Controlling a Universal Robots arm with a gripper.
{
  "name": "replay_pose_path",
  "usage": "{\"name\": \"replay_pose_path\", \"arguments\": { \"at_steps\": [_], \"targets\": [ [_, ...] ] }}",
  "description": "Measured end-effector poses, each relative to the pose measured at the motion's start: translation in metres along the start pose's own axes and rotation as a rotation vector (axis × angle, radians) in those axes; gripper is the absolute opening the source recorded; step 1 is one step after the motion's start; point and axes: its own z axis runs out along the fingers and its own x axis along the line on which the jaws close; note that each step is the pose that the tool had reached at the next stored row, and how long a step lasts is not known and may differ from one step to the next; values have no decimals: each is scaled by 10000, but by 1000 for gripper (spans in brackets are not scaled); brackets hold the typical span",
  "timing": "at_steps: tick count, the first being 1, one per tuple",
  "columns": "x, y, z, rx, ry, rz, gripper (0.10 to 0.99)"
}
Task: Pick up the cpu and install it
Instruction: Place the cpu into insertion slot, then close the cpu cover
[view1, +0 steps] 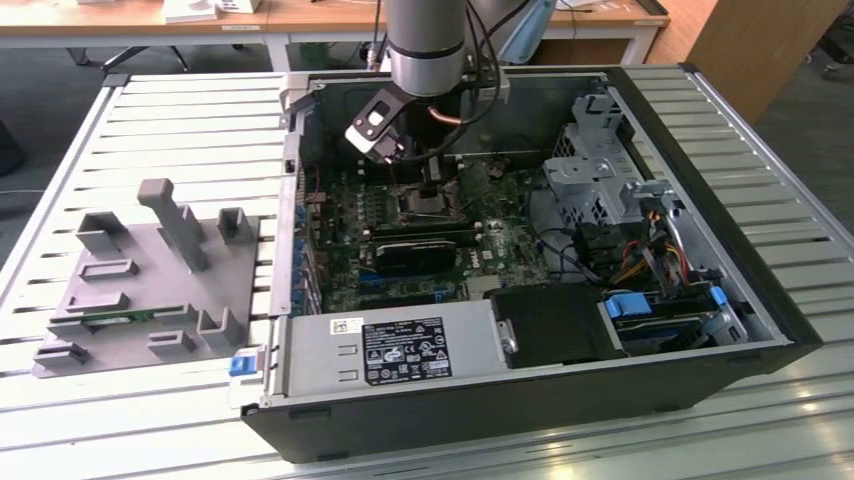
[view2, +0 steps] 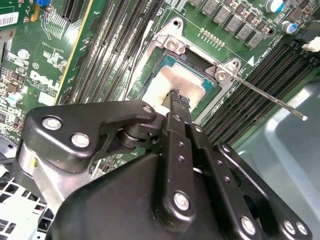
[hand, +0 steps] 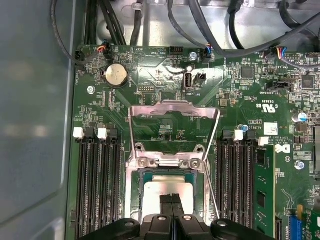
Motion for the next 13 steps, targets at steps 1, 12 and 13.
{"name": "replay_pose_path", "arguments": {
  "at_steps": [1,12,13],
  "targets": [
    [0,0,-5,0,0,0,106],
    [0,4,-56,1,-2,0,106],
    [0,4,-61,1,-3,0,106]
  ]
}}
